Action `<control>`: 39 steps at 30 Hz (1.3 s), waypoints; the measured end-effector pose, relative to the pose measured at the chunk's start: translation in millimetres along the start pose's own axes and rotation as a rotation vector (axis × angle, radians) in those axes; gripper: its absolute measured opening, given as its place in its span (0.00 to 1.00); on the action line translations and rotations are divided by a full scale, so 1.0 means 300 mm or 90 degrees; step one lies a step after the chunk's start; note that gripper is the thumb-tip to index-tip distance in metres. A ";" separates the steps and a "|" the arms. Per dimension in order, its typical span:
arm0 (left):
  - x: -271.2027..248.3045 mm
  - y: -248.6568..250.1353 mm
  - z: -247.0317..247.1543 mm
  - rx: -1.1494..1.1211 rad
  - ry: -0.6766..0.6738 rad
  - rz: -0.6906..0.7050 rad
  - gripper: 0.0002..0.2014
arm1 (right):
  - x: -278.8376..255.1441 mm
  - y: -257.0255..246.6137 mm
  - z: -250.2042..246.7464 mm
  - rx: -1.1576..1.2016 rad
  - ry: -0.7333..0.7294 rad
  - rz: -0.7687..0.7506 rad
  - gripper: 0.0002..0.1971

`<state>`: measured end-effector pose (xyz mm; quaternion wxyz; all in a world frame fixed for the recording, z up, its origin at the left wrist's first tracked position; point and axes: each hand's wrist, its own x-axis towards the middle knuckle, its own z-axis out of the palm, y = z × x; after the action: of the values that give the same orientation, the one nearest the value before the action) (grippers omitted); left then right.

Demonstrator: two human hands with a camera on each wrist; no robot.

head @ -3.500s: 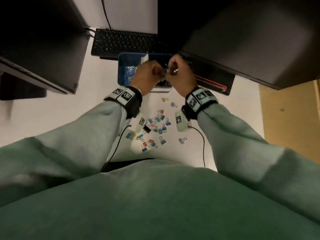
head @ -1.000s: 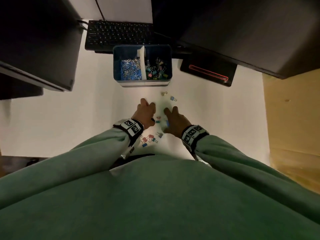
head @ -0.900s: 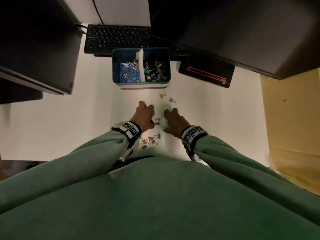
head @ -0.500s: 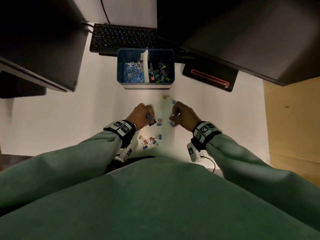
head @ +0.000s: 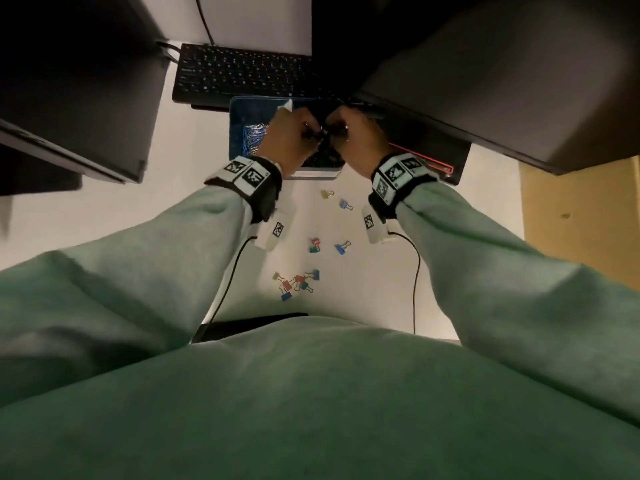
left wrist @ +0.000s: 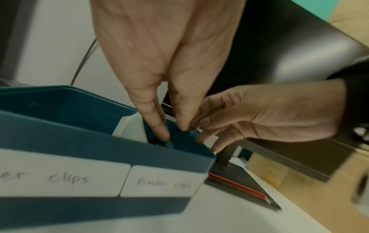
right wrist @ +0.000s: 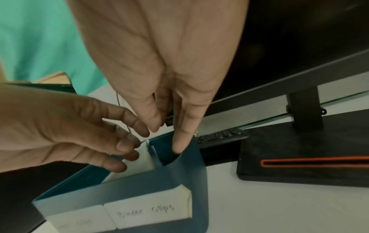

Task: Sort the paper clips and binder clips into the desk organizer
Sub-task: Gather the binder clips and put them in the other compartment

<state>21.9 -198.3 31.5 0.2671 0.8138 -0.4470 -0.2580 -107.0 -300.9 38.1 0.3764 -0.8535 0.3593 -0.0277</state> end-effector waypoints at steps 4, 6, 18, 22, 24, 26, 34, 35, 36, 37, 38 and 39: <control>-0.154 -0.038 0.074 0.014 0.030 0.067 0.11 | -0.132 0.082 0.015 -0.001 0.071 -0.037 0.09; -0.261 -0.055 0.138 0.056 -0.062 0.068 0.09 | -0.230 0.135 0.064 -0.062 -0.014 -0.025 0.11; -0.375 -0.187 0.341 0.119 -0.305 0.036 0.07 | -0.421 0.304 0.263 -0.187 -0.278 0.031 0.11; -0.375 -0.221 0.322 0.113 -0.273 0.044 0.01 | -0.404 0.319 0.229 -0.082 -0.155 0.053 0.08; -0.371 -0.223 0.313 0.111 -0.255 0.049 0.02 | -0.372 0.305 0.214 -0.056 -0.084 0.094 0.12; -0.363 -0.217 0.306 0.097 -0.237 0.061 0.05 | -0.328 0.278 0.210 -0.049 -0.059 0.116 0.19; -0.270 -0.184 0.299 0.009 -0.130 -0.011 0.16 | -0.245 0.256 0.244 -0.113 -0.109 0.117 0.14; -0.268 -0.182 0.301 0.001 -0.122 -0.007 0.16 | -0.258 0.267 0.228 -0.045 -0.097 0.132 0.12; -0.270 -0.176 0.303 -0.003 -0.120 0.000 0.15 | -0.279 0.281 0.210 0.042 -0.084 0.157 0.08; -0.271 -0.169 0.308 -0.003 -0.115 0.013 0.15 | -0.302 0.295 0.190 0.137 -0.080 0.187 0.07; -0.268 -0.161 0.318 0.000 -0.116 0.016 0.14 | -0.327 0.310 0.172 0.219 -0.080 0.210 0.08; -0.262 -0.151 0.329 0.003 -0.115 0.013 0.14 | -0.353 0.322 0.157 0.263 -0.088 0.220 0.12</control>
<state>-53.1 -129.5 -55.9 0.2265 0.7832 -0.4783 -0.3263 -227.6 -248.7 -36.0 0.5653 -0.6847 0.4594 0.0226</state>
